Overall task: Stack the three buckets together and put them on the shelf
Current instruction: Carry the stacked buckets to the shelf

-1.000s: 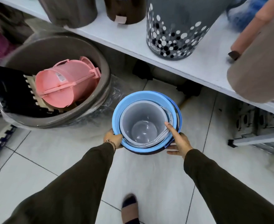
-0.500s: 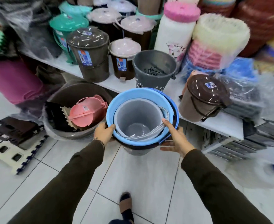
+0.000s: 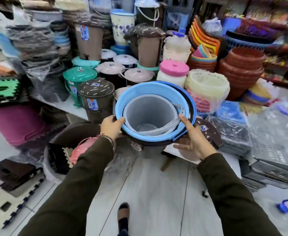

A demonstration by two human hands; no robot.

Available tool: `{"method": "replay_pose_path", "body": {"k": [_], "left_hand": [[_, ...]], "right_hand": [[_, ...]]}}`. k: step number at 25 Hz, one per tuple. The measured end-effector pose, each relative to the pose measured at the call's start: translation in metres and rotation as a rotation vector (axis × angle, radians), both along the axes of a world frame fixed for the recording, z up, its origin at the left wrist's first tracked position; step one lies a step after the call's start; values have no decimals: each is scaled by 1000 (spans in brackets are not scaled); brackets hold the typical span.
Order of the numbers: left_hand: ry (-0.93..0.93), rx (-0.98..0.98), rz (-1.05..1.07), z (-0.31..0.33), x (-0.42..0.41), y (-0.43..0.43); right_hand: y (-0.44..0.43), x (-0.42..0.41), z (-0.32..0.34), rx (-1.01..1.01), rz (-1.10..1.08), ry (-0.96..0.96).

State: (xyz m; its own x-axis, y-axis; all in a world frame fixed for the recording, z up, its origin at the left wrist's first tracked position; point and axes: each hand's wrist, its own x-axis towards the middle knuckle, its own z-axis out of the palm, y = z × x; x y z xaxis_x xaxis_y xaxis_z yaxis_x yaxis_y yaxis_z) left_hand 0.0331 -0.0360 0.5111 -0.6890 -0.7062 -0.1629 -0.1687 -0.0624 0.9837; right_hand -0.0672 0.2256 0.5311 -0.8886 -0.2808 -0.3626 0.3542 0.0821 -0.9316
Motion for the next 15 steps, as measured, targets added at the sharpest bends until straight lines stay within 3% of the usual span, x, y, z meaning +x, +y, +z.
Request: {"method": "replay_pose_path", "body": {"k": [8, 15], "left_hand": [[68, 43, -92, 54, -162, -66], [14, 73, -192, 23, -281, -120]], "right_hand": [[-69, -143, 44, -5, -101, 88], [-123, -238, 6, -10, -227, 3]]}}
